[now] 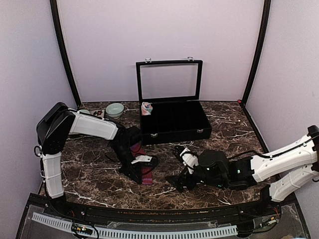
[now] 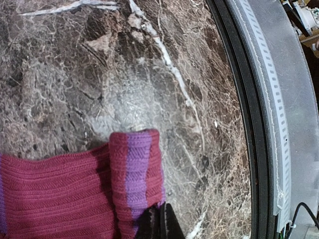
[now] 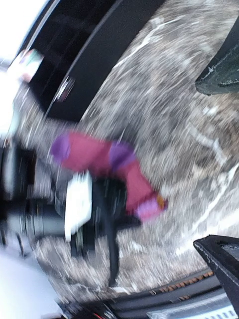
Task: Roll the socks
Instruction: Roll the sock at the center of the board.
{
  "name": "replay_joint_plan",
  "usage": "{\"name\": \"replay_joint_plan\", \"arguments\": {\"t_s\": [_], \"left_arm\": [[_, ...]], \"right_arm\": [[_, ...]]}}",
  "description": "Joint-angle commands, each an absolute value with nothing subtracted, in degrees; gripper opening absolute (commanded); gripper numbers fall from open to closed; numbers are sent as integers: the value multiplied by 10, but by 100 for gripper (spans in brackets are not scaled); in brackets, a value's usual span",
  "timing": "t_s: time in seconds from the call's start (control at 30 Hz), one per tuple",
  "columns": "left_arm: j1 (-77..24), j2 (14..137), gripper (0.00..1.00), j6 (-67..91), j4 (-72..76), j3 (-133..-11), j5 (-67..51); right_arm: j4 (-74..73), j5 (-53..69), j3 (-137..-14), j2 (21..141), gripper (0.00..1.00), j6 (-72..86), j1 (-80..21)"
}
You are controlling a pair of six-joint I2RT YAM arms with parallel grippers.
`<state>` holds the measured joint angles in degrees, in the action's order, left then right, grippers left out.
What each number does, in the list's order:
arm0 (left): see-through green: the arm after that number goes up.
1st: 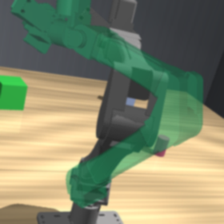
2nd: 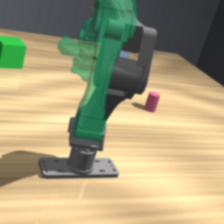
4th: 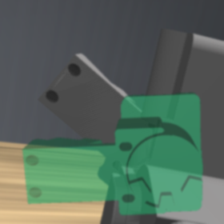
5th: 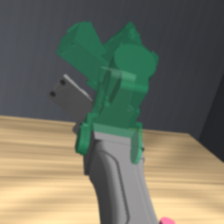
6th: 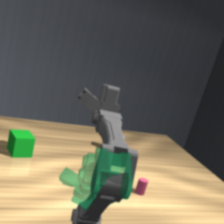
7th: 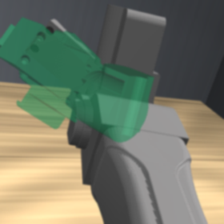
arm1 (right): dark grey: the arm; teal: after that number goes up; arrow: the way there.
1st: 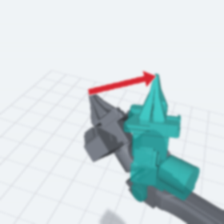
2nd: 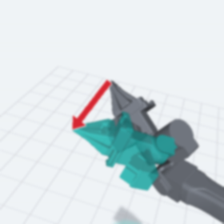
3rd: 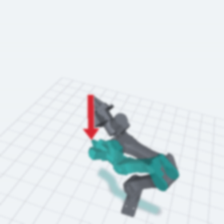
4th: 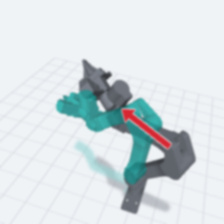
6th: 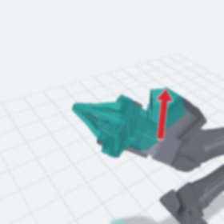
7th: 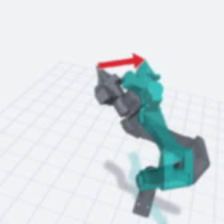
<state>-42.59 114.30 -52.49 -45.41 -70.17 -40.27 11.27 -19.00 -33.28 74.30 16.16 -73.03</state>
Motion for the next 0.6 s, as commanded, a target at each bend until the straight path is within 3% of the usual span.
{"name": "replay_joint_plan", "arguments": {"t_s": [0.0, 0.2, 0.57], "left_arm": [[-432, 1187, 0, -504, -517, -703, -358], [-431, 1164, 0, -511, -531, -671, -416], [-426, 1185, 1, -531, -534, -651, -443]], "right_arm": [[188, -155, -338, 787, 94, 39, -780], [257, -95, -368, 883, 81, -46, -818], [221, -80, -496, 1030, 60, -199, -827]]}}
